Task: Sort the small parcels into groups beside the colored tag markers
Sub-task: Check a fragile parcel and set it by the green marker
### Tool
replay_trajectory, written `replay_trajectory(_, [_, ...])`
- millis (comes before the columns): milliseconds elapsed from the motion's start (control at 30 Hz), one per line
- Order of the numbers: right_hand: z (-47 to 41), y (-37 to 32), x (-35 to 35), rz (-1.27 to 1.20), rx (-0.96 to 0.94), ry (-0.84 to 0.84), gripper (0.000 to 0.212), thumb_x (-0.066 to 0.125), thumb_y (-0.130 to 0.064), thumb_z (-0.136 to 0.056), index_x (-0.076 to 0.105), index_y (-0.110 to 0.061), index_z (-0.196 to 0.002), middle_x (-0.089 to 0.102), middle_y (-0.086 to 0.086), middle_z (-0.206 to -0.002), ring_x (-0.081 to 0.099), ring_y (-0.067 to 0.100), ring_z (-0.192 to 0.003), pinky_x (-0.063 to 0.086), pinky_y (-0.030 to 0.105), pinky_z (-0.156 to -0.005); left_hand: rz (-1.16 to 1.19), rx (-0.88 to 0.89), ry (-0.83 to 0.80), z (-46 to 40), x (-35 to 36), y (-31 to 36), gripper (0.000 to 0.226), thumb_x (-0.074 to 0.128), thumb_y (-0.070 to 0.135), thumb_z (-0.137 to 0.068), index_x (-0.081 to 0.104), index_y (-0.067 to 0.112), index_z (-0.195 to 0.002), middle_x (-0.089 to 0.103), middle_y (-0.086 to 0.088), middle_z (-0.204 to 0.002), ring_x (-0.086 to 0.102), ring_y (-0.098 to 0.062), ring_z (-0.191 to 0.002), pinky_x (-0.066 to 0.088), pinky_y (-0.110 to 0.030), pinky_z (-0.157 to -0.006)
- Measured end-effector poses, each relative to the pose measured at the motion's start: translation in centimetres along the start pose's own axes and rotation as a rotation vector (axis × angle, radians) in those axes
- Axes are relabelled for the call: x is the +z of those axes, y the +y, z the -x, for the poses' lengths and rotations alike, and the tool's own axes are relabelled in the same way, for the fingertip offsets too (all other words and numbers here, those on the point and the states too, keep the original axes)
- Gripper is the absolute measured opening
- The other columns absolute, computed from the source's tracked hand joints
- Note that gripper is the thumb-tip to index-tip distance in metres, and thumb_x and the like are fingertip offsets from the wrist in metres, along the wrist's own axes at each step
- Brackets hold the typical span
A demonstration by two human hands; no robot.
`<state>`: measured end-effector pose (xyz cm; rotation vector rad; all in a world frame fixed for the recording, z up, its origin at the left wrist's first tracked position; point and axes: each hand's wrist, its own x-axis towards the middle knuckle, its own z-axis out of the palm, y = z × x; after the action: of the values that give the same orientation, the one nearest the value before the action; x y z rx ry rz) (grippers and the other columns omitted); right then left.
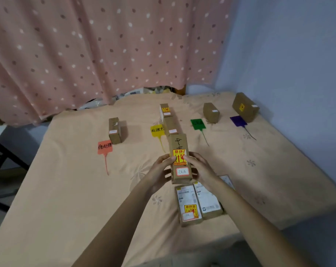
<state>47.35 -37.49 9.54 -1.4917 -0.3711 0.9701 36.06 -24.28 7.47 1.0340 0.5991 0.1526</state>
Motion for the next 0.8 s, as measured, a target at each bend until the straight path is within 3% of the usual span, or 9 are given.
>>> replay_trajectory(67, [-1.1, -0.5, -3.1, -0.002, 0.004, 0.049, 0.038, 0.069, -0.038, -0.086, 0.062, -0.024, -0.121, 0.073, 0.006, -0.109, 0.07, 0.027, -0.102, 0.054, 0.046, -0.09, -0.022, -0.01, -0.012, -2.6, 2.7, -0.2, 0.078, 0.078, 0.046, -0.069, 0.052, 0.012, -0.133, 0.064, -0.013, -0.121, 0.061, -0.028, -0.106, 0.051, -0.033, -0.078])
replay_trajectory(167, [-3.2, -1.4, -8.2, -0.019, 0.014, 0.111, 0.037, 0.068, -0.032, -0.088, 0.061, -0.017, -0.121, 0.072, 0.009, -0.107, 0.07, 0.026, -0.097, 0.055, 0.038, -0.078, -0.036, -0.018, -0.026, -6.8, 7.2, -0.5, 0.076, 0.076, 0.045, -0.071, 0.052, 0.006, -0.132, 0.065, -0.009, -0.11, 0.062, -0.028, -0.101, 0.051, -0.032, -0.076])
replay_trajectory(400, [-10.0, -3.4, -21.4, -0.001, 0.055, 0.093, 0.029, 0.066, -0.032, -0.089, 0.06, -0.022, -0.116, 0.071, 0.008, -0.108, 0.069, 0.026, -0.097, 0.053, 0.035, -0.076, -0.03, -0.044, 0.073, -17.9, 17.1, -2.5, 0.077, 0.074, 0.049, -0.071, 0.051, 0.002, -0.128, 0.063, -0.02, -0.124, 0.066, -0.028, -0.099, 0.054, -0.028, -0.066])
replay_trajectory(533, [-15.1, -4.0, -27.9, 0.046, 0.107, 0.075, 0.033, 0.066, -0.033, -0.089, 0.058, -0.023, -0.119, 0.07, 0.005, -0.105, 0.069, 0.026, -0.098, 0.057, 0.043, -0.088, -0.025, -0.06, 0.165, -23.6, 22.0, -2.8, 0.063, 0.07, 0.042, -0.08, 0.052, 0.003, -0.126, 0.065, -0.02, -0.121, 0.065, -0.031, -0.107, 0.053, -0.034, -0.074])
replay_trajectory(700, [-21.0, -5.3, -32.0, 0.072, 0.135, 0.026, 0.026, 0.063, -0.031, -0.091, 0.056, -0.024, -0.116, 0.069, 0.002, -0.102, 0.069, 0.022, -0.094, 0.056, 0.031, -0.075, -0.026, -0.037, 0.309, -29.3, 25.4, -2.4, 0.041, 0.061, 0.033, -0.091, 0.058, 0.003, -0.119, 0.068, -0.017, -0.114, 0.064, -0.029, -0.107, 0.051, -0.036, -0.087])
replay_trajectory(800, [-23.8, -5.3, -32.4, 0.099, 0.146, 0.016, 0.027, 0.063, -0.031, -0.091, 0.056, -0.025, -0.116, 0.069, 0.003, -0.107, 0.068, 0.021, -0.097, 0.057, 0.035, -0.084, -0.045, -0.016, 0.38, -31.8, 25.4, -2.3, 0.035, 0.059, 0.033, -0.093, 0.063, 0.006, -0.114, 0.07, -0.014, -0.109, 0.065, -0.026, -0.105, 0.049, -0.038, -0.093])
